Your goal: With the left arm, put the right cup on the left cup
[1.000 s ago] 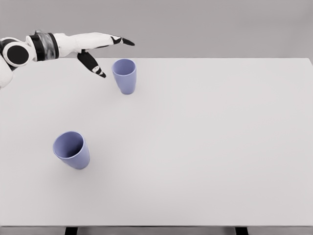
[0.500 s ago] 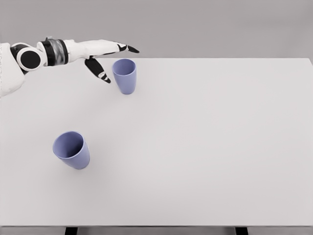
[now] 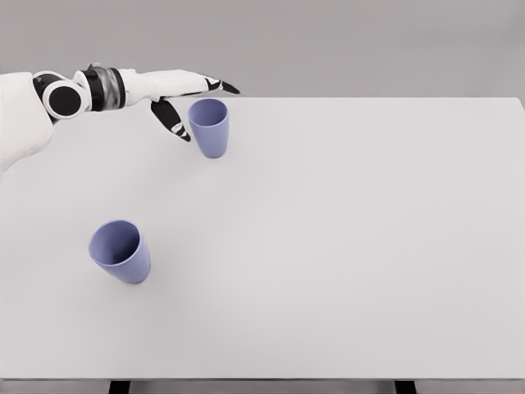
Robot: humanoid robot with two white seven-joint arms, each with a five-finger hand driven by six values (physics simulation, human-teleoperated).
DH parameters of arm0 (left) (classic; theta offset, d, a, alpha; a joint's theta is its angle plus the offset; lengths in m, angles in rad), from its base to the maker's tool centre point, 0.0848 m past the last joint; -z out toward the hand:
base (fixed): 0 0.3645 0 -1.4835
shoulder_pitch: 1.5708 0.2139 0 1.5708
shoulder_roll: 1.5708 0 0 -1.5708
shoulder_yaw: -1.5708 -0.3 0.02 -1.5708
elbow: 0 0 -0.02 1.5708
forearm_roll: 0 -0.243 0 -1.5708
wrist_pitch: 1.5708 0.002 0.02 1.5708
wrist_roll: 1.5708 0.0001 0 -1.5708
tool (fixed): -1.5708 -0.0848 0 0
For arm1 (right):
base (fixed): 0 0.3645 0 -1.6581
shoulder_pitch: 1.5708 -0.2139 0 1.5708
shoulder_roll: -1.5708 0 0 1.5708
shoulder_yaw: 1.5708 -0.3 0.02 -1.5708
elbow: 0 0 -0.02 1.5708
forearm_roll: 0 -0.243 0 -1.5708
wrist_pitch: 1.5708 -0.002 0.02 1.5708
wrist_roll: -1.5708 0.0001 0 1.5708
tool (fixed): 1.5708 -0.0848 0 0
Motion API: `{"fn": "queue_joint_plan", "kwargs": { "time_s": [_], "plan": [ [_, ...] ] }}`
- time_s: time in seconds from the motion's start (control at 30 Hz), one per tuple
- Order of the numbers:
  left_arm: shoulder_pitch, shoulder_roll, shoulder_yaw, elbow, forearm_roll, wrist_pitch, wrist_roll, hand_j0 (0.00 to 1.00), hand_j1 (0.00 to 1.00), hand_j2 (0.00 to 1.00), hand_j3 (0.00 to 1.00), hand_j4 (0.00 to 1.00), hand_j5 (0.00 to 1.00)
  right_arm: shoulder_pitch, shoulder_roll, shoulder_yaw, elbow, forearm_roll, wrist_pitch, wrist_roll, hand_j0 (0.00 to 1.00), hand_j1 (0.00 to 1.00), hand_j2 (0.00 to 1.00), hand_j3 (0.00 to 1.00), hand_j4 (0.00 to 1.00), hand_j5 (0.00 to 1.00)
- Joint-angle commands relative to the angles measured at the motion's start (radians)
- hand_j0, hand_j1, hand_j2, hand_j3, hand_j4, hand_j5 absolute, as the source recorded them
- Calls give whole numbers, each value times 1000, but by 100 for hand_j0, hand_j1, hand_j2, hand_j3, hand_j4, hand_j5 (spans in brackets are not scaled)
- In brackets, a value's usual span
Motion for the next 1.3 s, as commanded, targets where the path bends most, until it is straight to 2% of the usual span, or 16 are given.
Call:
{"fn": "queue_joint_plan", "kwargs": {
  "time_s": [0.0,0.3,0.53,0.93,1.13,1.2,1.23,1.27],
  "plan": [
    [0,-2,4,3,6,2,0,100,100,100,100,100,100,0,0,0,1,1,-1,0,100,100,100,100,100,100],
    [11,-5,1,21,1,2,3,100,100,100,100,100,100,0,0,0,0,1,-1,0,100,100,100,100,100,100],
    [15,-38,10,58,-20,2,2,100,100,100,100,100,100,0,0,0,0,1,-1,0,100,100,100,100,100,100],
    [29,-57,12,63,-20,2,3,99,99,99,99,99,99,0,0,0,0,1,-1,0,100,100,100,100,100,100],
    [37,-57,14,63,-20,2,11,74,74,74,74,74,74,0,0,0,0,1,-1,0,100,100,100,100,100,100],
    [37,-55,14,63,-19,2,11,69,69,69,69,69,69,0,0,0,0,1,-1,0,100,100,100,100,100,100],
    [37,-48,14,60,-19,2,10,64,64,64,64,64,64,0,0,0,0,1,-1,0,100,100,100,100,100,100],
    [37,-45,14,58,-19,2,10,56,56,56,56,56,56,0,0,0,0,1,-1,0,100,100,100,100,100,100]
  ]
}}
